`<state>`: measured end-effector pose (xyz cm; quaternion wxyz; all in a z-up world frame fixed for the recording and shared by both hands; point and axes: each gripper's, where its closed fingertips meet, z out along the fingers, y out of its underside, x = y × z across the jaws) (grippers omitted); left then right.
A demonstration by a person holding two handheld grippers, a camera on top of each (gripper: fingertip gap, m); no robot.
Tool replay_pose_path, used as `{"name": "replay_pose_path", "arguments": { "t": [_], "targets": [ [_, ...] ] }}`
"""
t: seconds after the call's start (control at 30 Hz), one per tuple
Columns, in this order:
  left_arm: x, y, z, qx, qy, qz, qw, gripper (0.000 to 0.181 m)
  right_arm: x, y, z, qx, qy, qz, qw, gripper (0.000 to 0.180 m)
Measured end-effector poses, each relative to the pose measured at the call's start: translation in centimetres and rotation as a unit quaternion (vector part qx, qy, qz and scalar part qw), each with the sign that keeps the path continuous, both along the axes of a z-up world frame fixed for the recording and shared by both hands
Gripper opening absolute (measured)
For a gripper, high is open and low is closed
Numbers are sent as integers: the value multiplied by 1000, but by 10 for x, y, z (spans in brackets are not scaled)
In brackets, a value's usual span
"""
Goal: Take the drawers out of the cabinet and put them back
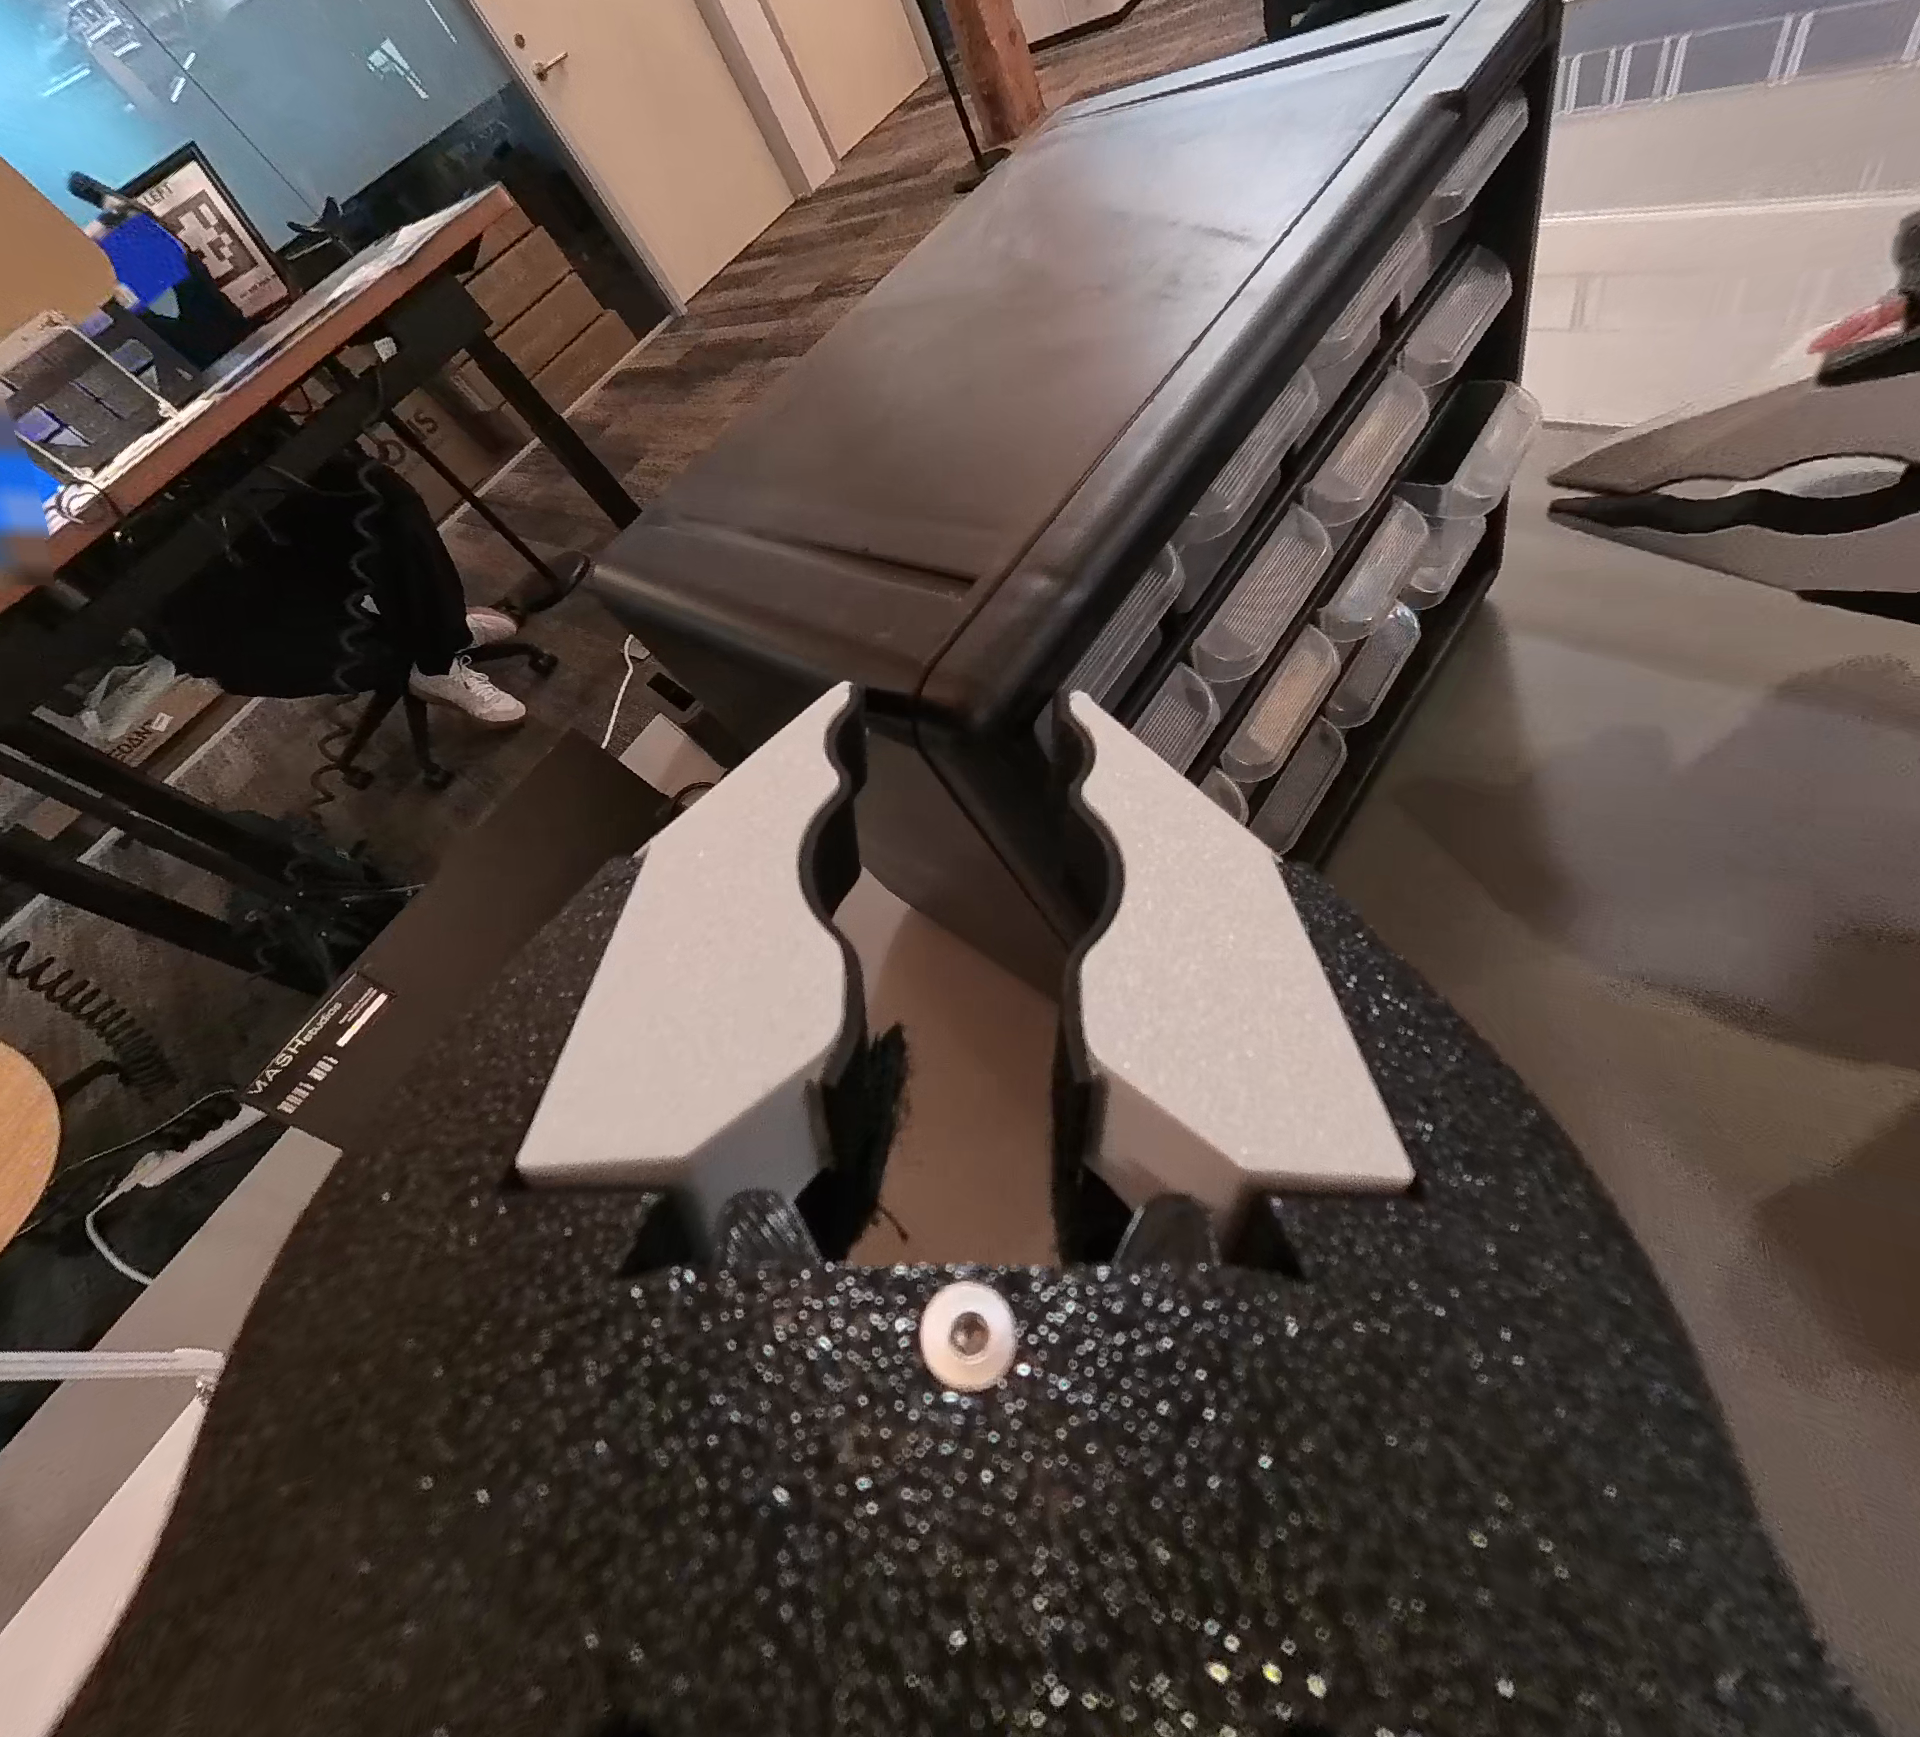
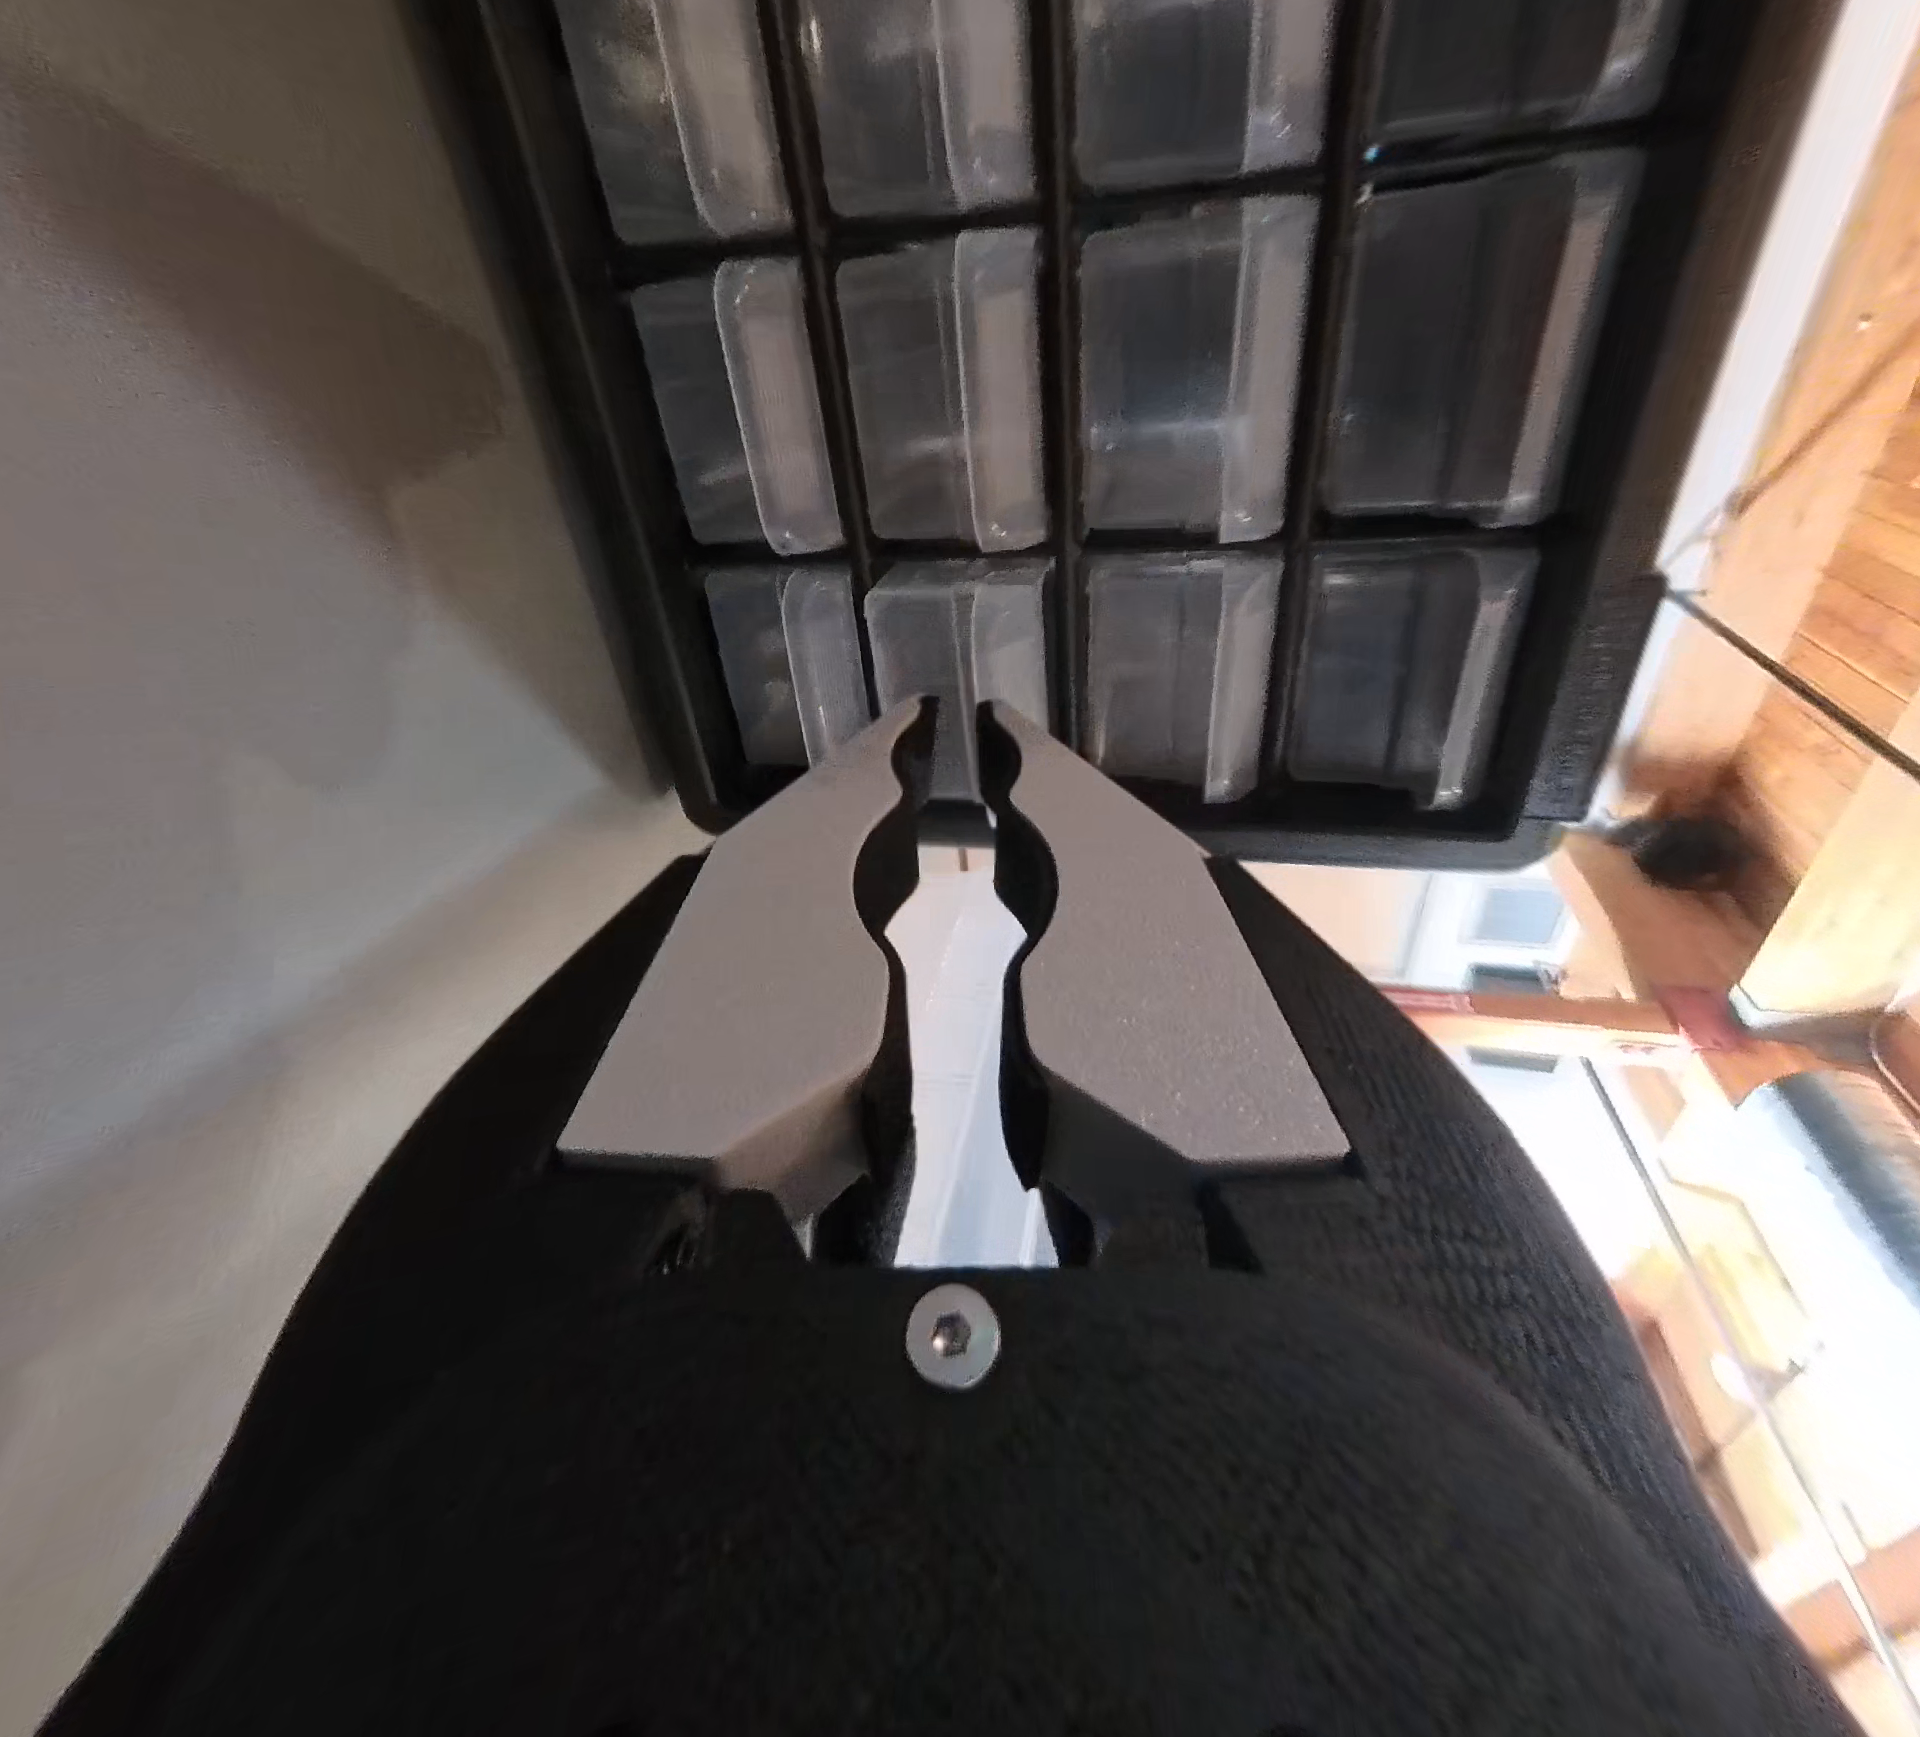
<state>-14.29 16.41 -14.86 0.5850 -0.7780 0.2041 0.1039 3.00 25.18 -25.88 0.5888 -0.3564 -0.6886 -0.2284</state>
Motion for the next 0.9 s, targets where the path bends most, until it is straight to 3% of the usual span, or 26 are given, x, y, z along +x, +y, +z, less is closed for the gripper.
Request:
{"name": "replay_pose_path", "arguments": {
  "t": [0.4,0.53,0.7,0.83,0.9],
  "targets": [
    [0,0,0,-3,6,4,1000,33,-13,24,-5,-25,3,-19,999,1],
    [0,0,0,-3,6,4,1000,33,-14,13,-8,-108,50,-21,993,6],
    [0,0,0,-3,7,4,1000,33,-20,-16,1,-277,159,1,948,5],
    [0,0,0,-3,9,5,1000,33,-34,-53,2,-426,225,52,875,4],
    [0,0,0,-3,11,5,1000,33,-42,-72,6,-459,267,102,841,3]
  ]
}}
